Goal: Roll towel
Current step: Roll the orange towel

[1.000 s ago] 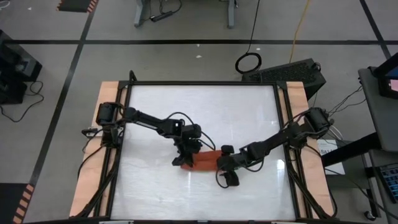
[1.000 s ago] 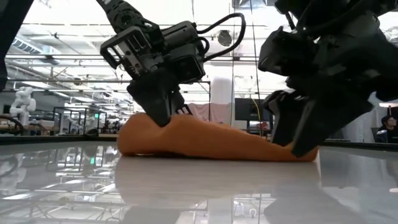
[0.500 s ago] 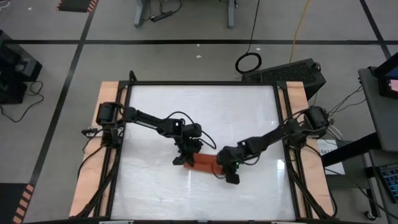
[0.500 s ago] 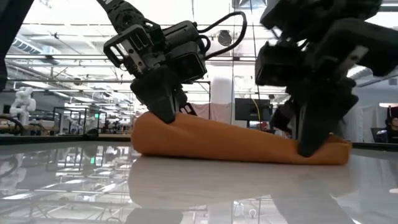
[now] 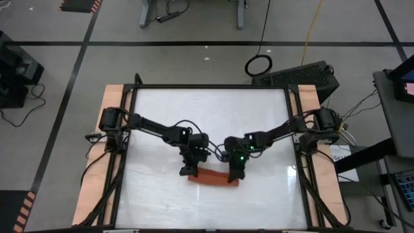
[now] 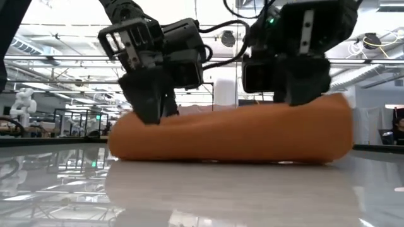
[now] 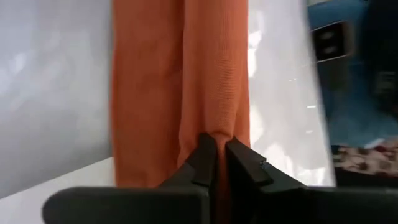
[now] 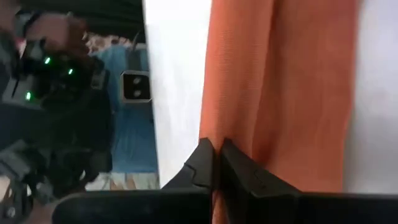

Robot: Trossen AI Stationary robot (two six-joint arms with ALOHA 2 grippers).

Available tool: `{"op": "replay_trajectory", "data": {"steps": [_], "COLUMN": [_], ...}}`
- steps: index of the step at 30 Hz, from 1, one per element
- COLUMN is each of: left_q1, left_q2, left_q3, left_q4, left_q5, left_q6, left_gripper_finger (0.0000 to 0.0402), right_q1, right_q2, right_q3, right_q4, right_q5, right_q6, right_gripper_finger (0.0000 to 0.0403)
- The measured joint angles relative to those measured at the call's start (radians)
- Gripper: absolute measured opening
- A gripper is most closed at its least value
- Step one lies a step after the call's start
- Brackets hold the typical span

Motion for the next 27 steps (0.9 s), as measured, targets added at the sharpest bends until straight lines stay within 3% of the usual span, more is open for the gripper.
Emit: {"op": "replay_trajectory", "data": {"steps": [4,10,20,27], "left_q1": [-0.010,-0.009,-0.012,-0.006], "left_q2": [-0.001,-0.001,0.000,-0.003], "left_q3": [0.001,0.000,-0.002,0.002], "left_q4": [-0.043,-0.041,-0.044,-0.059], "left_q5": [-0.107,-0.142,-0.215,-0.233], "left_q6": [0.003,-0.024,-0.002,0.006], "left_gripper_finger": [0.0030,0.0033,0.0040,0.0129], "right_q1": [-0.035,-0.050,-0.039,-0.039], "right_q2": [0.000,0.039,0.089,0.090], "right_q3": [0.001,0.004,0.007,0.007], "right_q4": [-0.053,-0.146,-0.147,-0.151], "right_q5": [0.016,0.087,0.158,0.182], "right_q6": [-0.007,-0.045,-0.047,-0.051], "right_gripper_finger": [0.0004,0.0004,0.0004,0.0004]}}
